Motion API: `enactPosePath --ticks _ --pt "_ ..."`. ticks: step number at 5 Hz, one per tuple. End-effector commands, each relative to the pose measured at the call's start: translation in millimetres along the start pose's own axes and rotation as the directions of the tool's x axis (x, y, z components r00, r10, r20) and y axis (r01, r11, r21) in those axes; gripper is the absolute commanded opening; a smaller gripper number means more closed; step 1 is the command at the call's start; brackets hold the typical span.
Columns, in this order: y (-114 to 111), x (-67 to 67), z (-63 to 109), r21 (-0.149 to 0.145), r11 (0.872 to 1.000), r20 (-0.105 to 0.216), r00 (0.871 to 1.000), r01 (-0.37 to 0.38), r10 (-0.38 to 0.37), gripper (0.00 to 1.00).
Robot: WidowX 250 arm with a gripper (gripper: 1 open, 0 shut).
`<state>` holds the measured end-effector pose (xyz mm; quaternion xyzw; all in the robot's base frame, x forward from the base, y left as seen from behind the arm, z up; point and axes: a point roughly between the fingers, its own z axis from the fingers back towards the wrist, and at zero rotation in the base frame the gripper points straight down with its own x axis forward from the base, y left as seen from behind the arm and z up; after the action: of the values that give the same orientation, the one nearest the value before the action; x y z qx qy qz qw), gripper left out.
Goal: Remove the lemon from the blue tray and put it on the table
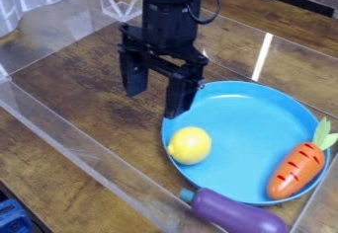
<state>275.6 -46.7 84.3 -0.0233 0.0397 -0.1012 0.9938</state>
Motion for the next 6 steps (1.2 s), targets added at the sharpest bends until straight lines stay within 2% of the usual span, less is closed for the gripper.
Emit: enactPosePath --ticks 1,4,6 --pt "-6.7 8.8 4.8 0.001 0.997 0.038 0.996 0.083 -0.083 1.00" --pt "-15.2 37.5 -21.4 -0.024 0.999 0.103 0.994 -0.036 0.038 1.00" --pt "-15.0 37.1 -35.9 -0.035 0.999 0.111 0.993 -0.025 0.029 1.00"
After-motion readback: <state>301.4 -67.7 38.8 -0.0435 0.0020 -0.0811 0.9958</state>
